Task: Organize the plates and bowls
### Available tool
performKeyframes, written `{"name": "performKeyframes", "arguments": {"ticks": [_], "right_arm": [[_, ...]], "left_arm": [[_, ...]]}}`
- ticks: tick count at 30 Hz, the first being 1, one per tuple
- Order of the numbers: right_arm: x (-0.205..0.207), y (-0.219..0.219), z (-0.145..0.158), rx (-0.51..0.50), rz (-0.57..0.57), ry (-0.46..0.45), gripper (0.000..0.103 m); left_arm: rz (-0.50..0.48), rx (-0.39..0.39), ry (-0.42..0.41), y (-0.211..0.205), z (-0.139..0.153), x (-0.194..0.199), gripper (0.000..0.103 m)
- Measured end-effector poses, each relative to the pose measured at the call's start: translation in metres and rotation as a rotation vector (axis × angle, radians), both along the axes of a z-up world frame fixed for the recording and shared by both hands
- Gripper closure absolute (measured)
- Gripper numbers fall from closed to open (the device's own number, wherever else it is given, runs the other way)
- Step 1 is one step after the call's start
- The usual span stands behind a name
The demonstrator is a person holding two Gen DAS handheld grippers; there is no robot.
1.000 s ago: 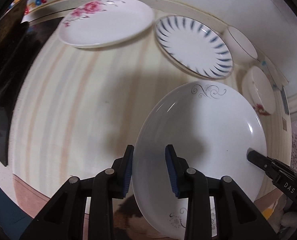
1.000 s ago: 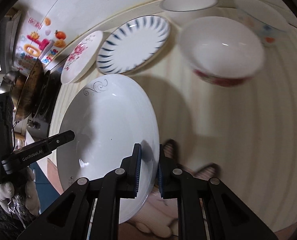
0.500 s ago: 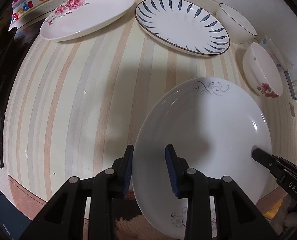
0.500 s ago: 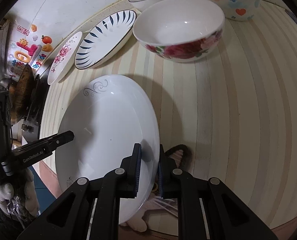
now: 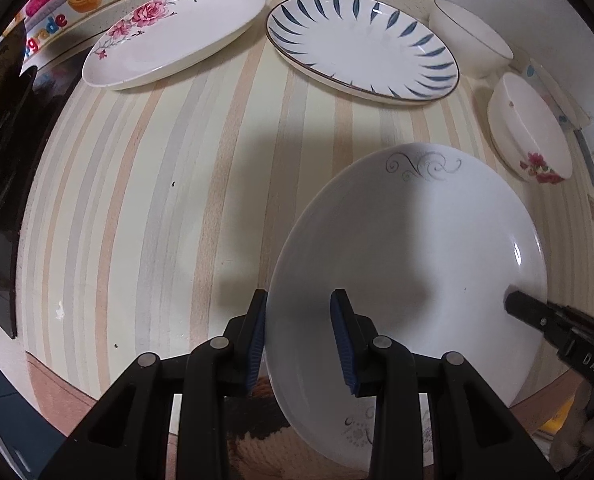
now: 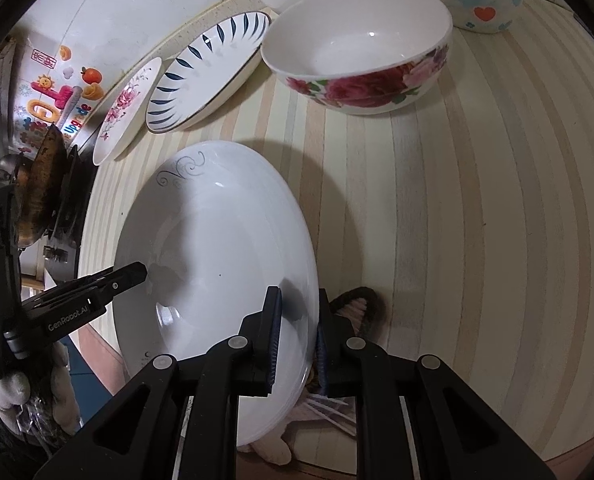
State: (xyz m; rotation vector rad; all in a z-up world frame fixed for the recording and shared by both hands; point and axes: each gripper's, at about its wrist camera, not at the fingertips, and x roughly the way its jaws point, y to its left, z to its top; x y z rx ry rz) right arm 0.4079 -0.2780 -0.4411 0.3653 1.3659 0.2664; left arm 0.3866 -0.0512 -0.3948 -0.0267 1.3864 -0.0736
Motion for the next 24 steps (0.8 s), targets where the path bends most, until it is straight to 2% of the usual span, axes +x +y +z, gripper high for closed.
{"name": "performKeyframes", "arguments": {"ticks": [3,7,9,11,13,15,17,21,24], "right_arm": [[0.005,0.001,0.006,-0.025,0.012,0.048,0.083],[0.007,0.0,0.042,-0.038,0.019,0.057,0.075],[0.011,0.007,0.073,-0.004,0.053,0.007,0.072],[0.02,0.021,0.099,-0.013,0.088,-0.039,0.064],[0.041,0.042,0.121,0.031,0.126,-0.088,0.051],[0.077,0.066,0.133,0.093,0.152,-0.122,0.044],[0.113,0.089,0.132,0.117,0.171,-0.148,0.044],[0.211,0.15,0.104,0.113,0.218,-0.163,0.044],[0.263,0.186,0.083,0.087,0.252,-0.172,0.044]], "left_arm": [[0.027,-0.012,-0.013,0.002,0.016,-0.004,0.074],[0.115,-0.067,-0.097,0.019,0.064,-0.004,0.073],[0.177,-0.095,-0.139,0.037,0.087,0.006,0.071],[0.235,-0.098,-0.174,0.059,0.101,0.02,0.068],[0.303,-0.091,-0.209,0.083,0.107,0.039,0.067],[0.377,-0.084,-0.217,0.107,0.104,0.061,0.067],[0.449,-0.08,-0.212,0.133,0.093,0.086,0.067],[0.542,-0.052,-0.183,0.173,0.063,0.124,0.067],[0.574,-0.023,-0.164,0.194,0.041,0.146,0.067]]}}
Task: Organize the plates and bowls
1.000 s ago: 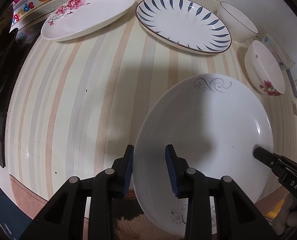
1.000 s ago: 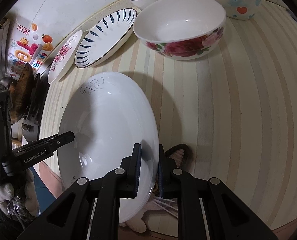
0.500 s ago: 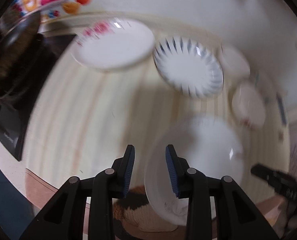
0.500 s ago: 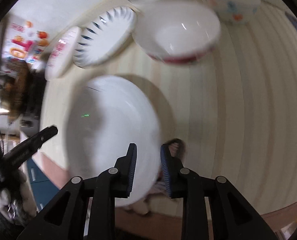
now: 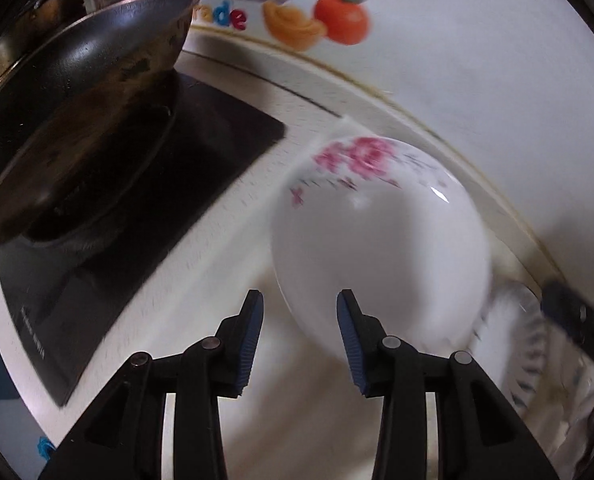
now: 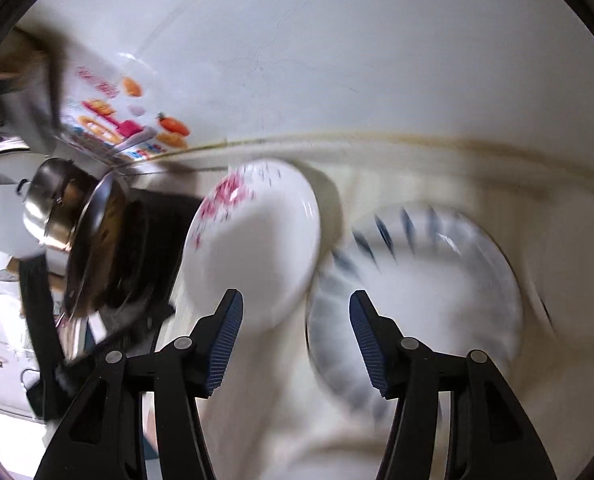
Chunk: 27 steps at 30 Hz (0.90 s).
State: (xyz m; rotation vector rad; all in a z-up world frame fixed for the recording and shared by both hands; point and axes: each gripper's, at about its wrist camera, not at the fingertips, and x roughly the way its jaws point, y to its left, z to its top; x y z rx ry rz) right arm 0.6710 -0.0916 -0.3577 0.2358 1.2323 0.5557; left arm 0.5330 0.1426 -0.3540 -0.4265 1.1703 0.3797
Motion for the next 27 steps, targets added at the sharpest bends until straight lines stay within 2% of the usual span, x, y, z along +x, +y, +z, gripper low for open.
{"name": "performKeyframes", "arguments": {"ticks": [3,6,8,10,12,13,17,21,27], "right_arm": [[0.047,0.041,-0.023,-0.059,0.048,-0.018,0.045],[0.07,0.065,-0.045,-0.098,0.064,-0.028,0.047],[0.08,0.076,-0.061,-0.109,0.068,-0.005,0.054],[0.086,0.08,-0.074,-0.128,0.067,0.015,0.068],[0.087,0.086,-0.084,-0.144,0.069,0.002,0.075],[0.087,0.088,-0.087,-0.143,0.07,-0.002,0.076],[0.086,0.082,-0.09,-0.099,0.056,-0.017,0.08],[0.079,0.083,-0.084,-0.108,0.076,-0.043,0.084],[0.056,0.061,-0.058,-0.1,0.07,-0.062,0.087]], "left_arm": [[0.018,0.008,0.032,0.011,-0.022,0.018,0.067],[0.019,-0.001,0.062,0.017,-0.038,0.031,0.067],[0.014,-0.022,0.069,0.019,-0.046,0.036,0.067],[0.023,-0.037,0.052,0.024,-0.051,0.037,0.068],[0.026,-0.059,0.028,0.026,-0.05,0.037,0.079],[0.028,-0.054,0.027,0.027,-0.049,0.038,0.079],[0.03,-0.055,0.012,0.03,-0.047,0.035,0.081],[0.016,-0.025,-0.01,0.023,-0.032,0.022,0.081],[-0.022,-0.021,-0.041,0.009,-0.002,0.0,0.081]]}}
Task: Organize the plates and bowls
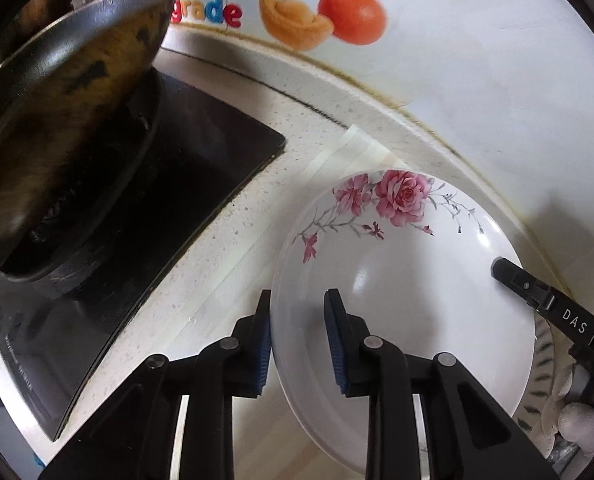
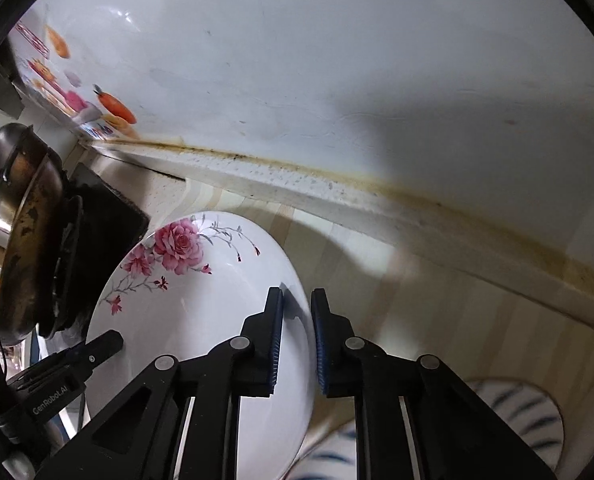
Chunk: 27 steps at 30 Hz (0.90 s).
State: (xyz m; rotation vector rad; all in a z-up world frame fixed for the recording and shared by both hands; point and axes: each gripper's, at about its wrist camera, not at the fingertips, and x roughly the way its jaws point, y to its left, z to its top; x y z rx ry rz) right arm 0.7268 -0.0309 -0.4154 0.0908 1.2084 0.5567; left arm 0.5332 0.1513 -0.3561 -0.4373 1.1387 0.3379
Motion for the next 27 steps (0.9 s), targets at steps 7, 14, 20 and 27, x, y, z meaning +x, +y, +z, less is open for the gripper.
{"name": "performKeyframes", "arguments": {"ticks": [7,14,20,27], "right_arm": [[-0.057,-0.044,0.048,0.036,-0.065,-0.028,0.088],[-0.149,-0.114,0.083,0.025,-0.202,-0.027,0.088],[-0.232,-0.169,0.072,0.0,-0.327,0.035,0.088],[-0.304,-0.216,0.035,-0.007,-0.419,0.102,0.088]], "left_arm": [[-0.095,-0.041,-0.044,-0.028,0.044,-0.038,0.081],[-0.303,-0.075,-0.048,-0.074,0.069,-0.082,0.081],[-0.463,-0.115,0.027,-0.113,0.049,-0.111,0.081],[-0.57,-0.093,0.114,-0.155,0.019,-0.141,0.081]]}}
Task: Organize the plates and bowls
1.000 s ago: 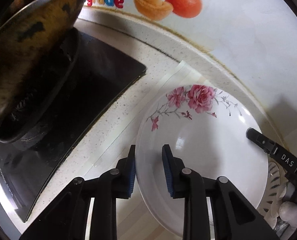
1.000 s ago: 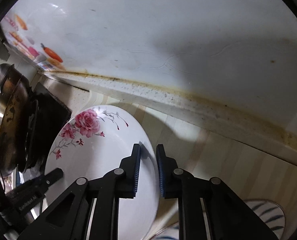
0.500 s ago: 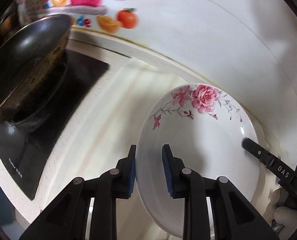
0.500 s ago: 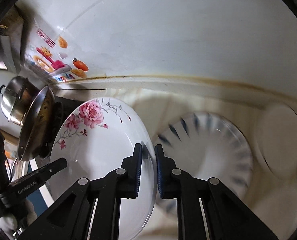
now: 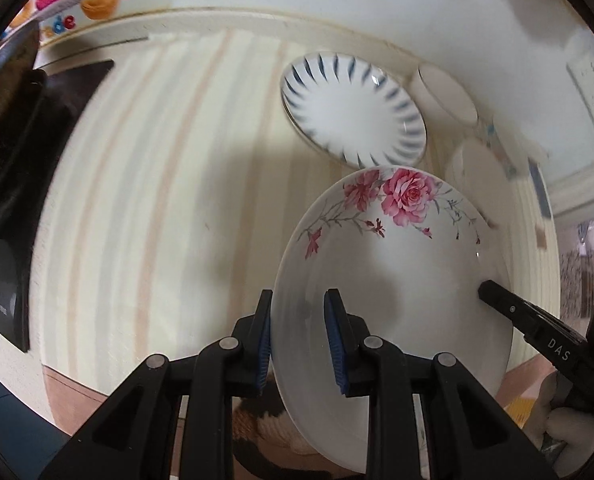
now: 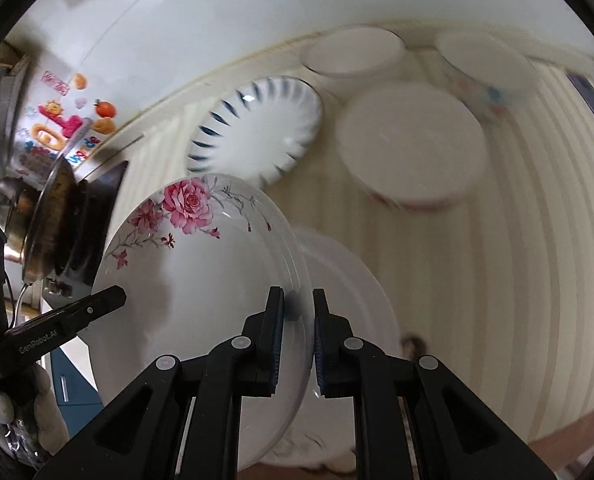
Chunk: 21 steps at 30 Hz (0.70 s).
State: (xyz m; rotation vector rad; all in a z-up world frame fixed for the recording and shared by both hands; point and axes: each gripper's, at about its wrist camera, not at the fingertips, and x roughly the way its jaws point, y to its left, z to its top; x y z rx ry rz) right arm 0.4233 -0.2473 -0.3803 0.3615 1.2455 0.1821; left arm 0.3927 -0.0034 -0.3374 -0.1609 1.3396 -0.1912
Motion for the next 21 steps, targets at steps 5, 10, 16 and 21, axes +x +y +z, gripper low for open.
{"name": "performKeyframes", "arguments": {"ticks": [5,10,16,21], "right_arm": [[-0.016,-0.013,-0.018,-0.001,-0.006,0.018,0.088],[-0.024,-0.018,-0.033,-0.006,0.01,0.031,0.088],[-0.025,-0.021,-0.044,0.006,0.016,0.039,0.088],[-0.025,-0.017,-0.046,-0.011,0.05,0.028,0.088]], "left_arm": [[-0.017,0.037,0.031,-0.013,-0.019,-0.002,0.081],[-0.011,0.055,0.071,-0.016,-0.036,-0.004,0.081],[-0.001,0.086,0.096,-0.021,-0.048,-0.009,0.081],[0.023,0.098,0.103,-0.023,-0.057,-0.013,0.08]]}}
